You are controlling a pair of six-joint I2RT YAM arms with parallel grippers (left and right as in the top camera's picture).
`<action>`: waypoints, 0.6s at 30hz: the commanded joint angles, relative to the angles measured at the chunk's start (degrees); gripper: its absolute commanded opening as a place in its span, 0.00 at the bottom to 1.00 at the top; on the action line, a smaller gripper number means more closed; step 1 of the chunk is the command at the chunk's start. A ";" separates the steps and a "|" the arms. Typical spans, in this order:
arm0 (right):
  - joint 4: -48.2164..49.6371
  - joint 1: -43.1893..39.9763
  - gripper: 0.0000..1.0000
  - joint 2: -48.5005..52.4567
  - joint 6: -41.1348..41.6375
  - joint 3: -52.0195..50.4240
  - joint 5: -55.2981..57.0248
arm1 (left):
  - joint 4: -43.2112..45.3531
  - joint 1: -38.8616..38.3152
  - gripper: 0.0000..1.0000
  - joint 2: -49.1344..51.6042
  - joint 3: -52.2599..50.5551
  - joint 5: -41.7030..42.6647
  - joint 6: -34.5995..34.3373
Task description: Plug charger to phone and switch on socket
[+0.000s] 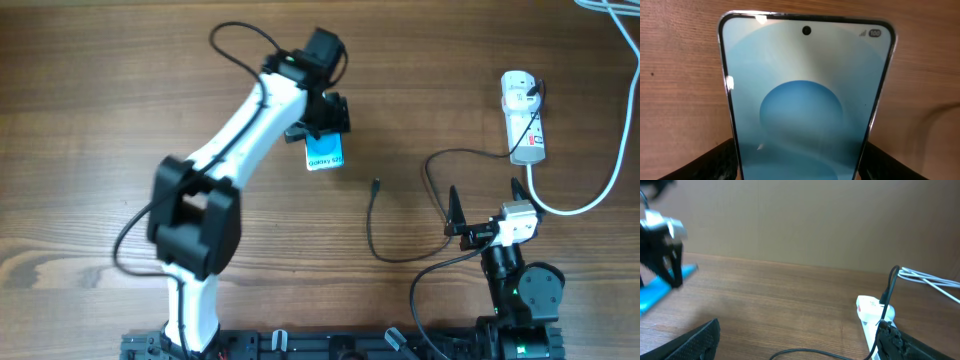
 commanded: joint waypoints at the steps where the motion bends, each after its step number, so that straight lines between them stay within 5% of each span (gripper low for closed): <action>1: 0.09 -0.20 1.00 -0.13 -0.28 -0.09 0.76 | -1.18 4.46 0.79 -7.45 0.35 19.04 -0.50; 10: 0.09 -0.20 1.00 -0.13 -0.28 -0.09 0.76 | -2.97 13.90 0.81 -12.15 0.35 54.69 -0.48; 13: 0.09 -0.20 1.00 -0.13 -0.28 -0.09 0.76 | -3.50 14.95 0.84 -12.15 0.35 54.38 1.18; 18: 0.09 -0.20 1.00 -0.13 -0.28 -0.09 0.76 | -5.20 13.62 0.95 -12.09 0.33 30.73 0.79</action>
